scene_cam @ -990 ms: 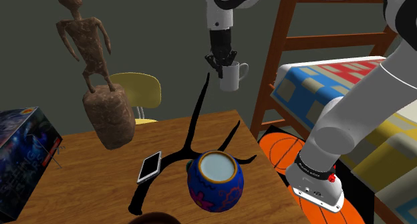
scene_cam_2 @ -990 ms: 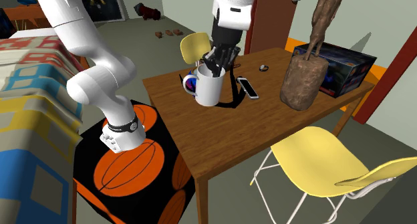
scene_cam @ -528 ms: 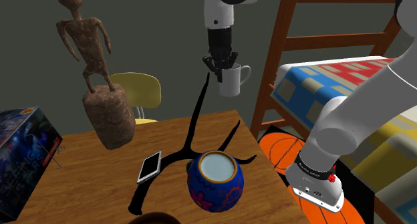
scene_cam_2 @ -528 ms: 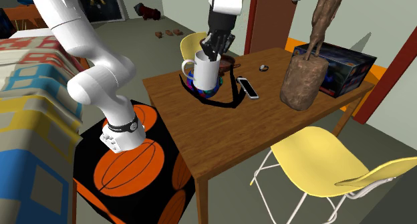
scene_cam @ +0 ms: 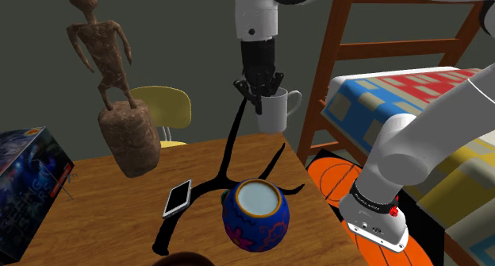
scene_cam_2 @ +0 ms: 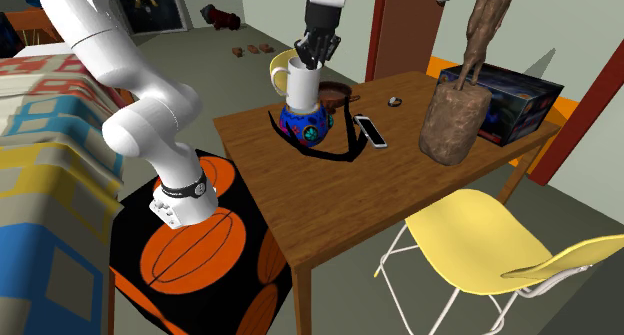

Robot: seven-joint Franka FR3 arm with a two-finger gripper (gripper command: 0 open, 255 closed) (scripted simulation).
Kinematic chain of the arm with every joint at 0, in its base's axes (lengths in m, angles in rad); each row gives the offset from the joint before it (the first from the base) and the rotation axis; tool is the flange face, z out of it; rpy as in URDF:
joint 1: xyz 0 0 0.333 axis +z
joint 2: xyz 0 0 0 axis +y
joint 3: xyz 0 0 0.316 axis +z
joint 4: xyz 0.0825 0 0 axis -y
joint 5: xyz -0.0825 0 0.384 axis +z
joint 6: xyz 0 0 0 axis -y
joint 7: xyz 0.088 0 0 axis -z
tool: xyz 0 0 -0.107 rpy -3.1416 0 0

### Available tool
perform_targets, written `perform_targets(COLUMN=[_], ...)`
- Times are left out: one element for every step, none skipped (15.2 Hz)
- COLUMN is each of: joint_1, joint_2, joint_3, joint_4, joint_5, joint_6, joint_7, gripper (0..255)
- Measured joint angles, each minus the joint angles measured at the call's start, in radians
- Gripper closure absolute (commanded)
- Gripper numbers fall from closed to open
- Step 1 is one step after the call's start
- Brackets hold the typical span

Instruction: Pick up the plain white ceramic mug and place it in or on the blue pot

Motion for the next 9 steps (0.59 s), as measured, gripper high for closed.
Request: perform_targets(joint_1=[0.009, 0.019, 0.027, 0.036, 0.044, 0.051, 0.059, 0.065, 0.071], joint_2=[-0.011, -0.006, -0.010, -0.014, -0.017, -0.012, -0.016, -0.005, 0.004], joint_3=[0.014, 0.036, 0.052, 0.067, 0.083, 0.102, 0.117, 0.139, 0.158], joint_4=[-0.003, 0.004, 0.009, 0.010, 0.015, 0.023, 0.028, 0.044, 0.052], joint_5=[0.012, 0.024, 0.035, 0.046, 0.056, 0.065, 0.075, 0.083, 0.090], joint_6=[-0.004, 0.000, -0.004, -0.004, -0.006, -0.004, -0.008, -0.005, 0.001], joint_7=[0.022, 0.050, 0.074, 0.096, 0.119, 0.143, 0.167, 0.195, 0.218], gripper=[255, 255, 255, 255, 255, 255, 255, 255, 255])
